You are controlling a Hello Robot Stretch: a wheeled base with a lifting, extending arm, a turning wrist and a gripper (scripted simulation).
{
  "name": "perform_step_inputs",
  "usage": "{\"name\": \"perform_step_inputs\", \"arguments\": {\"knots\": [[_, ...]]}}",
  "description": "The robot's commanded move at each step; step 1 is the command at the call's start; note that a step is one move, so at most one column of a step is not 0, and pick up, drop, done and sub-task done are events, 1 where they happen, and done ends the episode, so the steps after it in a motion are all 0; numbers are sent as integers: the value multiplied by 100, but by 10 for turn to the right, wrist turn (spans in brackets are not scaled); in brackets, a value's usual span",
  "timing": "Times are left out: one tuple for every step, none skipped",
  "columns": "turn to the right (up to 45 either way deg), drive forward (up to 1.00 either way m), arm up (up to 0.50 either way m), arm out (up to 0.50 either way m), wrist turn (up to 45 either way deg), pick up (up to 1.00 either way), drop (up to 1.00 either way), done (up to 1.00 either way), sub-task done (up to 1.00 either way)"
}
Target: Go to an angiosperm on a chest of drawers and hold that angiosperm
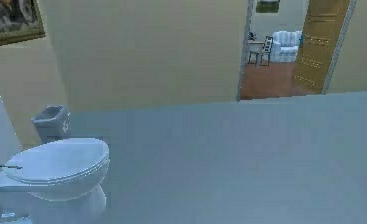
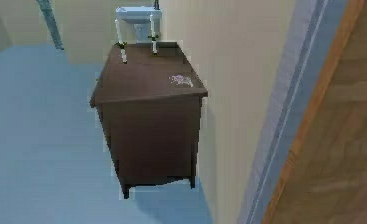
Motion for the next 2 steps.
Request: {"name": "perform_step_inputs", "arguments": {"knots": [[450,0,0,0,0,0,0,0,0],[420,0,0,0,0,0,0,0,0]]}}
